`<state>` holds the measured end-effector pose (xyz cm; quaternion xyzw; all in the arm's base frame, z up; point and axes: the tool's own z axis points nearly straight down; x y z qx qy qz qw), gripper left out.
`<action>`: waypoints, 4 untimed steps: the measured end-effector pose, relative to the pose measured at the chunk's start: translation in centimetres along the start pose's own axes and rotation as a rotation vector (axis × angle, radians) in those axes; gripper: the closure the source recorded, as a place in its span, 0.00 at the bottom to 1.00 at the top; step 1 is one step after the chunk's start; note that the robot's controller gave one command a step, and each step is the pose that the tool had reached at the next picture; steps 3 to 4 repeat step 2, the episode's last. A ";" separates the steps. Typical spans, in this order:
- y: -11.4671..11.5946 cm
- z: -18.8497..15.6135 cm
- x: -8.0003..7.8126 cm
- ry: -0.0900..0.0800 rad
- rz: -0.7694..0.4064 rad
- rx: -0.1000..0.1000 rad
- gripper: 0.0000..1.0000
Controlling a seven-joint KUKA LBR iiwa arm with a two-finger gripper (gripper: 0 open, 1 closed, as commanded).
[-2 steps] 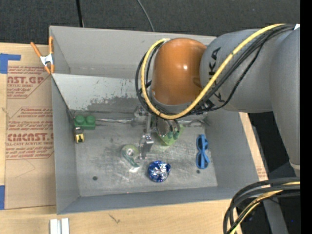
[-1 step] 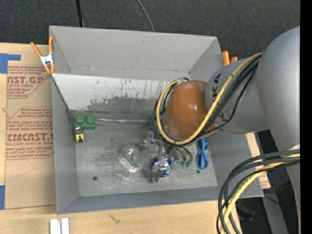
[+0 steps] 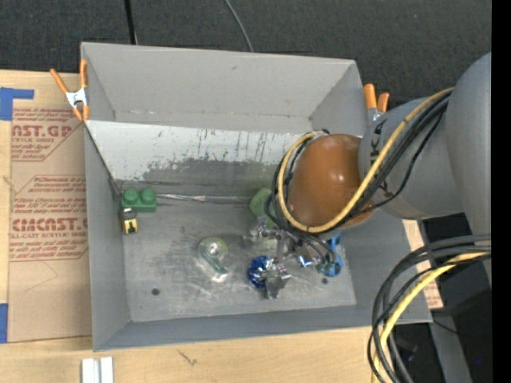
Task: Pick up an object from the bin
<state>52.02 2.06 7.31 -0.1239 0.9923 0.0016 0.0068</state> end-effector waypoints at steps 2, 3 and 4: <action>-0.3 -15.6 -0.2 0.005 -0.042 0.003 1.00; -0.3 -15.6 -0.2 0.005 -0.042 0.003 1.00; -0.3 -15.6 -0.2 0.005 -0.042 0.003 1.00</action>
Offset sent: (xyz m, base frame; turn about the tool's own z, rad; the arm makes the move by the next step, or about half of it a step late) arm 0.0000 0.0000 0.0000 0.0000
